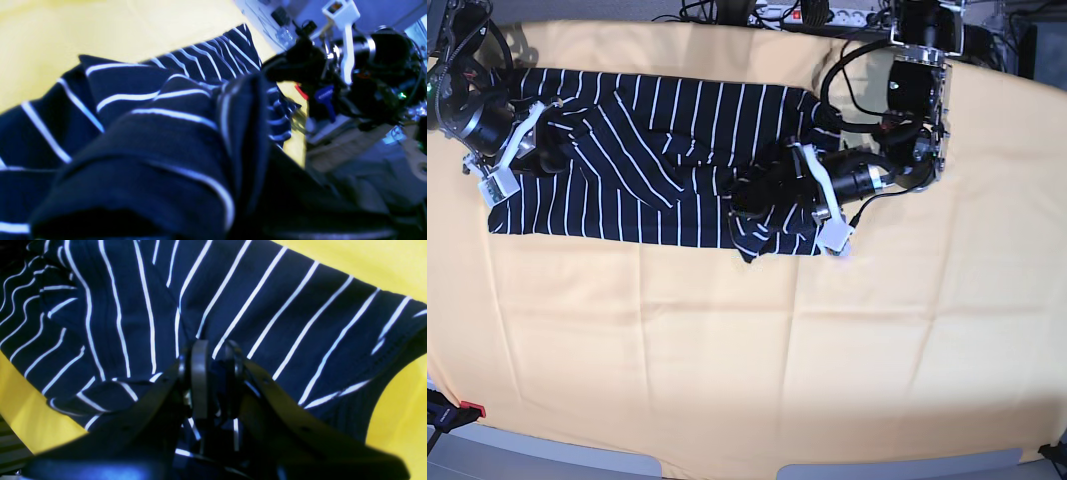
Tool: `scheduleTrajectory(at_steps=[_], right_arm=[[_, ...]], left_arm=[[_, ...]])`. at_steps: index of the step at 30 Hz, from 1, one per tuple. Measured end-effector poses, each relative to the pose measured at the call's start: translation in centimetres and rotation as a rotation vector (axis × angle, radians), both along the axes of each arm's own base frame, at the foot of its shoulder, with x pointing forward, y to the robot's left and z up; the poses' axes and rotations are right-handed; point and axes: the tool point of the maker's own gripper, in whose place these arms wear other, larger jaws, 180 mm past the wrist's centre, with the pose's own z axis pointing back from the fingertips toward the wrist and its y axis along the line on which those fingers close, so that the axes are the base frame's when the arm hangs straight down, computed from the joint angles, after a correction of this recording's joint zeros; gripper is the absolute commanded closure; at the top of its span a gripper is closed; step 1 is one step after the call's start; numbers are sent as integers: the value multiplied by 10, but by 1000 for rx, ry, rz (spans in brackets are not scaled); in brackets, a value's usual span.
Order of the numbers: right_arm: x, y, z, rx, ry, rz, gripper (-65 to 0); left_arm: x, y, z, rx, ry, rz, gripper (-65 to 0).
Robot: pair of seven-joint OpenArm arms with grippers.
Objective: Fold the T-shirt properly
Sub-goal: 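Drag the shirt end with the left gripper toward the right gripper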
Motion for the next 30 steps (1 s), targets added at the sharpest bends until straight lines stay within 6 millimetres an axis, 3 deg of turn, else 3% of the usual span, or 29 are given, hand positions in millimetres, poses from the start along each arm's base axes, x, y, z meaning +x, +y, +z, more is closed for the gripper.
scheduleTrajectory(at_steps=[8,9,12,13,14,19,22,25,27,30], right_arm=[[0,0,0,0,0,0,-124],[0,0,0,0,0,0,-124],[0,0,0,0,0,0,-124],[0,0,0,0,0,0,-124],[0,0,0,0,0,0,-124],[0,0,0,0,0,0,-124],[0,0,0,0,0,0,-124],[0,0,0,0,0,0,-124],[0,0,0,0,0,0,-124],[0,0,0,1,-1,0,-124]], left_arm=[[0,-18,-3,4,-3,3,0],[-2,-19,-2,-6,6,-9,-50],[-9,-22,14,-109,36,-47,-331],[-11,-23,18,-137,42,-57,-389],[-12,-23,22,-162,47,-66,-408],[-8,-22,36,-211,24,-74,-405],[-1,-10,54,-286,0,-37,-405],[7,5,58,-293,-17,10,-405],[5,6,55,-277,-12,-1,-405],[-12,-7,38,-190,25,-95,-405]])
